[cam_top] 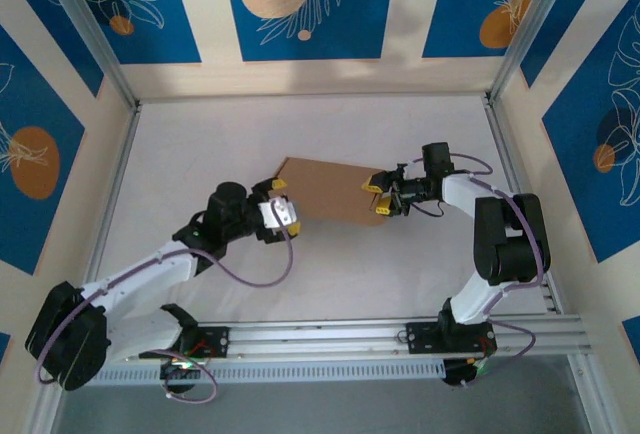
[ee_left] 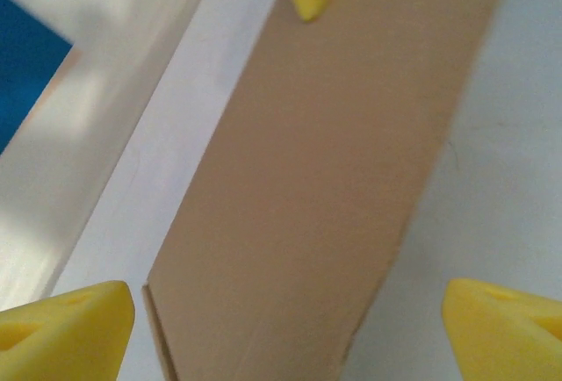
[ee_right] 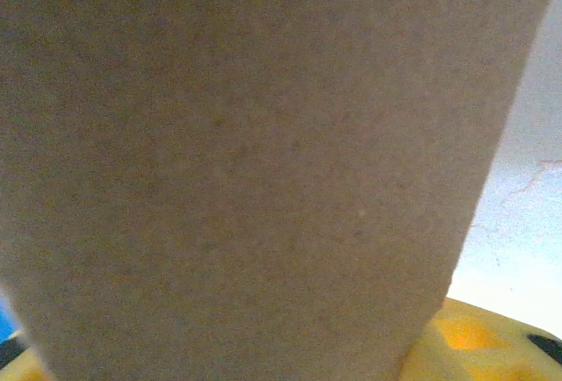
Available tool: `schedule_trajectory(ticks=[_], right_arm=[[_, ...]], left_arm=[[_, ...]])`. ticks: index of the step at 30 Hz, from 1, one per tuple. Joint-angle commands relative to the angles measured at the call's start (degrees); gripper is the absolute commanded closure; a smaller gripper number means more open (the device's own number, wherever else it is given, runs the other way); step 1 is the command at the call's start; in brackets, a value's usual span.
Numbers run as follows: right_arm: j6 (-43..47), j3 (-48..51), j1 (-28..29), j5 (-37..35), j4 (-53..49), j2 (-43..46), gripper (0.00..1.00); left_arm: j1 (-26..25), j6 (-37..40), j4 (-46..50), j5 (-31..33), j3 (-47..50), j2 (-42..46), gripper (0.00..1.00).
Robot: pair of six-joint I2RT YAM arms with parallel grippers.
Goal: Fold the paper box
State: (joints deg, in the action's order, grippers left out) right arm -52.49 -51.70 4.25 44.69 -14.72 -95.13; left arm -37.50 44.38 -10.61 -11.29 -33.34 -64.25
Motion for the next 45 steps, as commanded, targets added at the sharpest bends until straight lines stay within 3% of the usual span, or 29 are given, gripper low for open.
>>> schedule_trajectory(ticks=[1, 9, 16, 23, 28, 32, 36, 42, 45], right_arm=[[-2.51, -0.08, -0.1, 4.78, 1.61, -0.4, 0.48], [-5.66, 1.92, -0.04, 6.44, 5.77, -0.18, 0.47], [-7.66, 3.0, -0.12, 7.76, 7.94, 0.3, 0.47], [-8.94, 4.58, -0.57, 8.11, 9.38, 0.81, 0.45], [-8.72, 4.46, -0.82, 7.46, 8.03, 1.92, 0.36], [-2.54, 1.74, -1.04, 1.15, -2.81, 5.94, 0.25], [3.88, -1.39, -1.44, -7.6, -15.58, 12.27, 0.23], [12.76, -7.56, -2.05, -13.93, -30.67, 19.8, 0.22], [18.33, -12.33, -1.79, -20.28, -36.25, 24.42, 0.29]], left_arm=[[-3.28, 15.01, -5.11, 3.97, 1.36, -3.61, 0.09], [-8.62, 21.63, -18.62, 17.96, 0.02, -15.83, 0.06], [-11.53, 29.23, -34.2, 32.46, -1.87, -25.0, 0.17], [-12.58, 31.84, -35.18, 35.0, -3.02, -26.63, 0.4], [-12.81, 32.28, -32.25, 35.03, -3.58, -25.22, 0.44], [-12.86, 33.32, -24.35, 35.34, -5.53, -22.29, 0.44], [-13.14, 31.87, -13.47, 36.75, -9.05, -18.24, 0.46], [-13.24, 24.38, 16.96, 31.66, -17.93, -11.43, 0.47], [-13.22, 18.9, 31.96, 28.79, -24.9, -10.83, 0.48]])
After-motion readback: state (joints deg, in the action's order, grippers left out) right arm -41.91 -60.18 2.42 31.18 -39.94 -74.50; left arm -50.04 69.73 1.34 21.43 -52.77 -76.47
